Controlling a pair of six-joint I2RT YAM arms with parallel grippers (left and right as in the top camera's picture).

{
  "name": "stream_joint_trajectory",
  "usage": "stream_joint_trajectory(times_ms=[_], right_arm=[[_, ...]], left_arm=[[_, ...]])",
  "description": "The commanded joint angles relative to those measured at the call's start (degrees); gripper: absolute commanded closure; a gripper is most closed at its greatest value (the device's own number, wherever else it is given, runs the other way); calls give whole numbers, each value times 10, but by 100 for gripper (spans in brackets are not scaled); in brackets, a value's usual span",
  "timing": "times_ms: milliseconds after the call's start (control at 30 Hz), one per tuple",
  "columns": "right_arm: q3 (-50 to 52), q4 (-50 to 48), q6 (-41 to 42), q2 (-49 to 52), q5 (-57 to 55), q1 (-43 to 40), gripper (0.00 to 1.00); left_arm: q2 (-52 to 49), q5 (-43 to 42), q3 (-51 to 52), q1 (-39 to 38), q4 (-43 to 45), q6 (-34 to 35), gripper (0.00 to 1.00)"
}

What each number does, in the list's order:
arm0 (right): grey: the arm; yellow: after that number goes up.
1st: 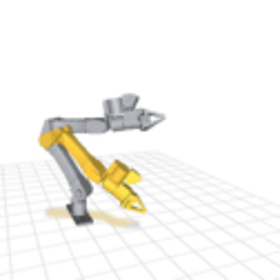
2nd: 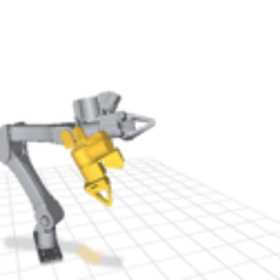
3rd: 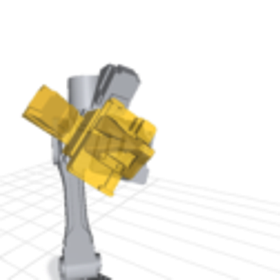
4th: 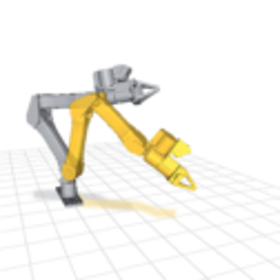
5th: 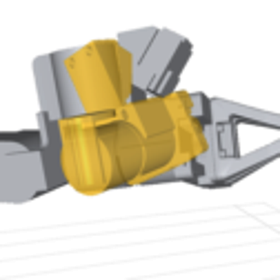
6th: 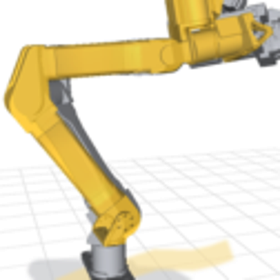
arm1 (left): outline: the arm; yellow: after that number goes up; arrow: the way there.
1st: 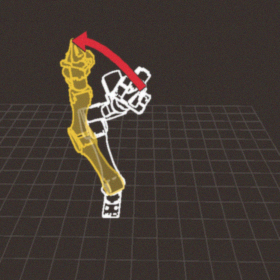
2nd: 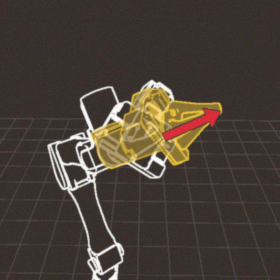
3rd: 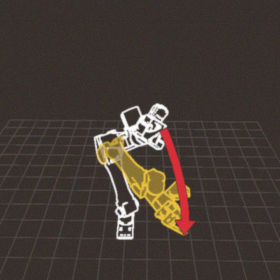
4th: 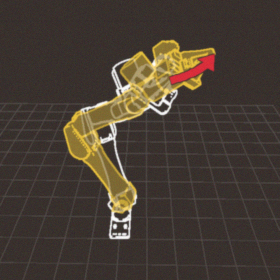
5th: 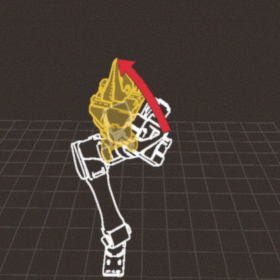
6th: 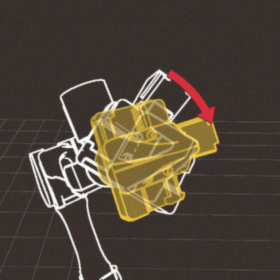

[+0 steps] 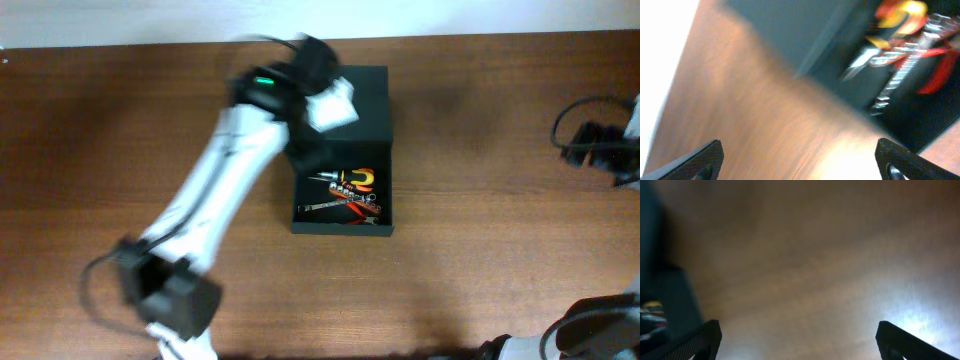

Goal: Pack container
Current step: 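Withdraw the left gripper from the box toward the left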

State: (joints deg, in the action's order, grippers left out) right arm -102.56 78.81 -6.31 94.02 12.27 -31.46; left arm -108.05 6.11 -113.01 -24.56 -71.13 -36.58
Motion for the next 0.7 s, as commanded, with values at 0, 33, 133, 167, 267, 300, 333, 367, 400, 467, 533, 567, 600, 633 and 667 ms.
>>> stream_joint_trajectory(times_ms=[0,33,133,167,267,300,333,367,400,467,533,567,600,633,667], right_arm=[[-92,44,-21,-9,68,7,1],[-114,65,-21,-16,54,7,1],[-116,85,-20,-49,33,7,1],[-116,87,-20,-61,33,7,1],[-105,85,-18,-113,19,7,1],[-99,83,-18,-130,16,7,1],[-92,80,-18,-145,16,8,1],[-78,74,-19,-169,16,12,1],[-61,67,-26,-193,16,19,1],[-21,53,-40,-238,14,38,1],[31,37,-46,-285,11,66,1],[65,32,-56,-310,9,85,1],[93,28,-57,-330,6,100,1],[127,25,-57,-352,5,117,1],[162,23,-57,-374,6,134,1]], left_arm=[[78,-10,-11,76,-1,70,1],[103,-48,-11,112,-9,81,1],[138,-103,-10,163,-37,95,1],[147,-111,-7,174,-43,101,1],[184,-113,22,197,-42,104,1],[196,-113,36,199,-34,104,1],[212,-112,58,200,-25,104,1],[228,-110,79,200,-16,104,1],[249,-108,110,200,-4,104,1],[290,-108,175,200,31,113,1],[334,-106,247,200,68,117,1],[361,-106,290,200,89,118,1],[381,-106,319,200,106,121,1],[403,-106,352,200,124,128,1],[434,-104,390,200,144,135,1]])
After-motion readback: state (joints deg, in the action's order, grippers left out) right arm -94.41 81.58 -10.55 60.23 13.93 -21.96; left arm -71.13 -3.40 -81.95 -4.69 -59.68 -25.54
